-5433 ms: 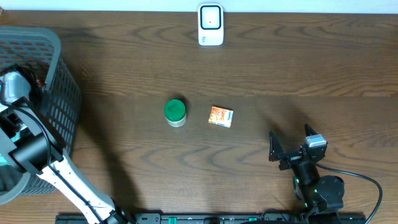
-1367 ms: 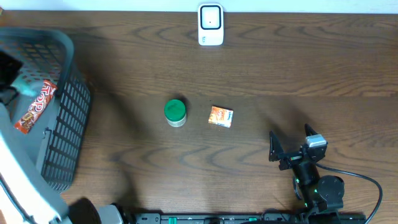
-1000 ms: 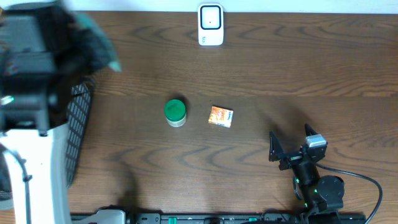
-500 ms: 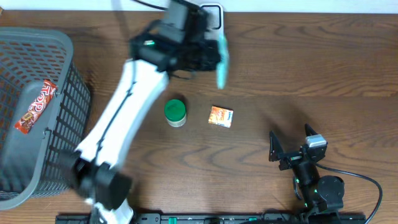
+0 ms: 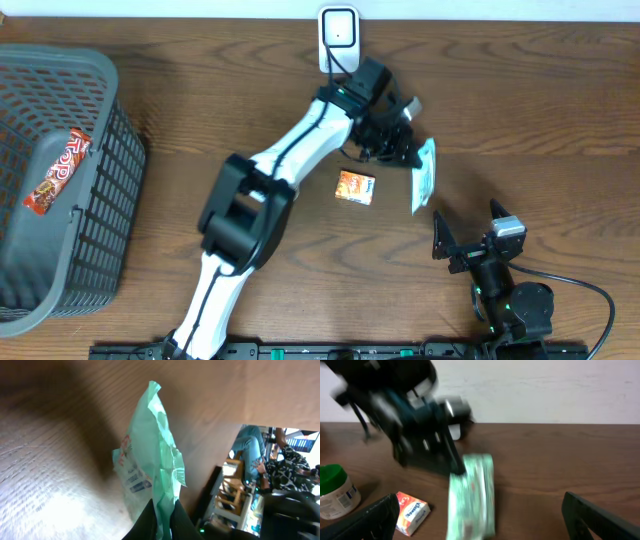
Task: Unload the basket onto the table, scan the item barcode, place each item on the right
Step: 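Carry the wipes packet to the right of the tissue pack and release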
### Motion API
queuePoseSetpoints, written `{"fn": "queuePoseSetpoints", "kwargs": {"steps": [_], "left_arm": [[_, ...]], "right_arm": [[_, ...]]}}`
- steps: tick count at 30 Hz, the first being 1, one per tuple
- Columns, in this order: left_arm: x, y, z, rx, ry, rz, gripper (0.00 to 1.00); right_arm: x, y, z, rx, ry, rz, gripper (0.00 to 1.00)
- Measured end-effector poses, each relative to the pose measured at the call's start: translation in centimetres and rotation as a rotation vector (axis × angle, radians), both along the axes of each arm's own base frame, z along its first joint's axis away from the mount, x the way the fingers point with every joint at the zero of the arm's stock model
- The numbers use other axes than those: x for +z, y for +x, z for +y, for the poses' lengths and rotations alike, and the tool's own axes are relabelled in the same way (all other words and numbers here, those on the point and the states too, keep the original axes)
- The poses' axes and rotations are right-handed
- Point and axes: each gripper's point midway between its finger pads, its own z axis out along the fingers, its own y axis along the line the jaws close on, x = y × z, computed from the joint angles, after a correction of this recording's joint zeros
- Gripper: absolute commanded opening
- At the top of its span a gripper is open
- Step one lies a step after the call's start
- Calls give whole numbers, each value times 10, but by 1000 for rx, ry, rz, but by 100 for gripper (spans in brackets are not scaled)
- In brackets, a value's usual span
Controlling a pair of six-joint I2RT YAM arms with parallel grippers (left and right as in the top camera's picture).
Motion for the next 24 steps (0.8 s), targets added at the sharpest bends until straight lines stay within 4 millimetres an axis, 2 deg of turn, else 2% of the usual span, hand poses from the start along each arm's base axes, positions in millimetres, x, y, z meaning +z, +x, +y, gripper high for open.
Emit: {"fn": "queuePoseSetpoints", "kwargs": {"steps": [2, 5, 6, 7, 9, 10, 12, 16, 18, 19, 20, 23, 24], "left_arm": [[-26, -5, -2, -11, 19, 50, 7], [-44, -9, -3, -18, 33, 84, 8], [-45, -9, -3, -18, 35, 86, 33], [-45, -9, -3, -17, 35, 84, 44], [-47, -5, 1, -10, 45, 70, 75], [-48, -2, 3, -4, 50, 63, 79], [-50, 8, 12, 21, 58, 59, 82], [-53, 23, 55, 111, 198, 79, 82], [-38, 32, 76, 151, 264, 29, 82], [-18, 40, 91, 182, 301, -32, 83], [9, 50, 102, 215, 318, -123, 88], [105, 67, 133, 316, 334, -423, 90], [149, 69, 148, 367, 338, -553, 90]], "right_arm": [[0, 0, 0, 0, 0, 0, 99], [0, 0, 0, 0, 0, 0, 99], [0, 0, 0, 0, 0, 0, 99], [0, 0, 0, 0, 0, 0, 99], [0, 0, 0, 0, 0, 0, 99], [0, 0, 0, 0, 0, 0, 99], [0, 0, 0, 0, 0, 0, 99], [0, 0, 0, 0, 0, 0, 99], [0, 0, 0, 0, 0, 0, 99], [0, 0, 0, 0, 0, 0, 99], [0, 0, 0, 0, 0, 0, 99], [0, 0, 0, 0, 0, 0, 99], [0, 0, 0, 0, 0, 0, 99]]}}
